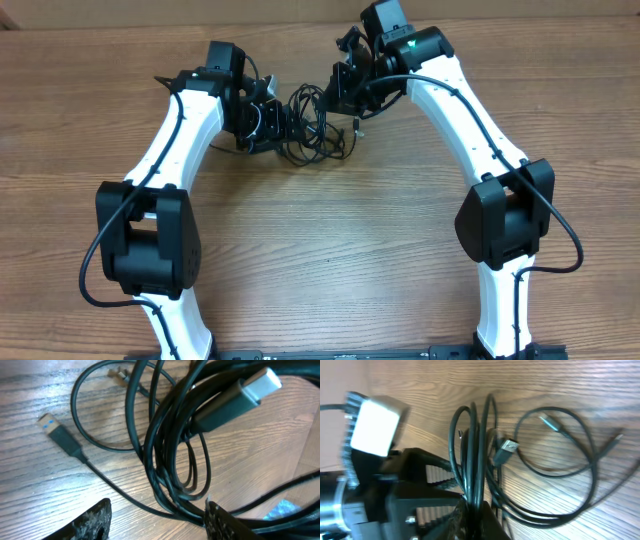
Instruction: Untangle cables
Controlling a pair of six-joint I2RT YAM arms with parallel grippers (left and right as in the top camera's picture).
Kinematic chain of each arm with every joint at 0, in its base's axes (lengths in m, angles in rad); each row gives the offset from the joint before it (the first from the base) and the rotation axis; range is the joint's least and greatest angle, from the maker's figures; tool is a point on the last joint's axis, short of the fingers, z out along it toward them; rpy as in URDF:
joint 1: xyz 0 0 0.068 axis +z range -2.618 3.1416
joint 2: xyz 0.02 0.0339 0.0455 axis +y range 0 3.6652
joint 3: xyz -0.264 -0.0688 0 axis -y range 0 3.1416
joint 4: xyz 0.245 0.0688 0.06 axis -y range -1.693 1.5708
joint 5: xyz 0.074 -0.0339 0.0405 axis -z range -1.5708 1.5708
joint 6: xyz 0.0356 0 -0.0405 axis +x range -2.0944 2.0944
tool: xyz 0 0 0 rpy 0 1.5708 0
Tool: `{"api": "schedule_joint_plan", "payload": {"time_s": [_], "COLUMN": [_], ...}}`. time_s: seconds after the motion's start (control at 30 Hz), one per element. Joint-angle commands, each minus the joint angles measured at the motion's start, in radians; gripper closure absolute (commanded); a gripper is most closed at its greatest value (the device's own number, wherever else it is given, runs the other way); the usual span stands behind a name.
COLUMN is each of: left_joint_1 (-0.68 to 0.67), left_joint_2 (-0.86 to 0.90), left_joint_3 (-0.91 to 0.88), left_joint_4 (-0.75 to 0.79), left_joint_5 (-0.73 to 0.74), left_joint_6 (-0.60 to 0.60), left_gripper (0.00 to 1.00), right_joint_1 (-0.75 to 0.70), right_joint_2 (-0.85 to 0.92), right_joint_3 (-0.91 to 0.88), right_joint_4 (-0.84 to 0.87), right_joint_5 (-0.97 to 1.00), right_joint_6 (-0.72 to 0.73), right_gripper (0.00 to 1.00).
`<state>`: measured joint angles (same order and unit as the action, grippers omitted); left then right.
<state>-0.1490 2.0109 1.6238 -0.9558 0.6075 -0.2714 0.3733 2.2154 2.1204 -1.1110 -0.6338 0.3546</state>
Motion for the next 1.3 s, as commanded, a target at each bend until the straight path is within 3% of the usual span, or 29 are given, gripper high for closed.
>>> {"api": "schedule_joint_plan", "payload": {"time_s": [0.0, 0.13, 0.23, 0.3, 0.43, 0.5, 0.53, 0.63, 0.87, 1.2, 1.27], "left_joint_1": [-0.023, -0.024, -0.024, -0.024, -0.024, -0.024, -0.024, -0.021, 0.014, 0.056, 0.076], "left_joint_2": [0.003, 0.003, 0.003, 0.003, 0.003, 0.003, 0.003, 0.003, -0.035, -0.112, -0.118], "left_joint_3": [0.005, 0.005, 0.005, 0.005, 0.005, 0.005, 0.005, 0.008, 0.097, 0.264, 0.302], "left_joint_4": [0.02, 0.045, 0.049, 0.054, 0.067, 0.068, 0.068, 0.066, -0.007, -0.023, -0.029], "left_joint_5": [-0.013, -0.012, -0.012, -0.012, -0.012, -0.013, -0.013, -0.005, 0.034, 0.104, 0.126], "left_joint_6": [-0.038, -0.059, -0.082, -0.096, -0.096, -0.096, -0.096, -0.13, -0.117, -0.1, -0.1], "left_gripper": [0.41, 0.52, 0.46, 0.49, 0.75, 0.94, 0.96, 0.96, 0.96, 0.96, 0.96], "right_joint_1": [-0.001, -0.001, -0.001, -0.001, -0.001, -0.001, -0.001, -0.011, -0.056, -0.101, -0.102], "right_joint_2": [-0.016, -0.016, -0.016, -0.016, -0.016, -0.016, -0.016, -0.016, -0.016, -0.016, -0.016], "right_joint_3": [0.016, 0.016, 0.016, 0.016, 0.016, 0.016, 0.016, 0.015, 0.014, 0.014, 0.014], "right_joint_4": [0.013, 0.001, 0.007, 0.012, 0.017, 0.014, 0.013, -0.003, -0.127, -0.217, -0.239], "right_joint_5": [-0.086, -0.089, -0.143, -0.158, -0.158, -0.157, -0.153, -0.032, 0.457, 0.581, 0.685], "right_joint_6": [0.015, 0.016, 0.016, 0.016, 0.02, 0.019, 0.019, 0.019, 0.069, 0.09, 0.092], "right_gripper": [0.96, 0.96, 0.96, 0.96, 0.96, 0.96, 0.96, 0.96, 0.96, 0.96, 0.96]}}
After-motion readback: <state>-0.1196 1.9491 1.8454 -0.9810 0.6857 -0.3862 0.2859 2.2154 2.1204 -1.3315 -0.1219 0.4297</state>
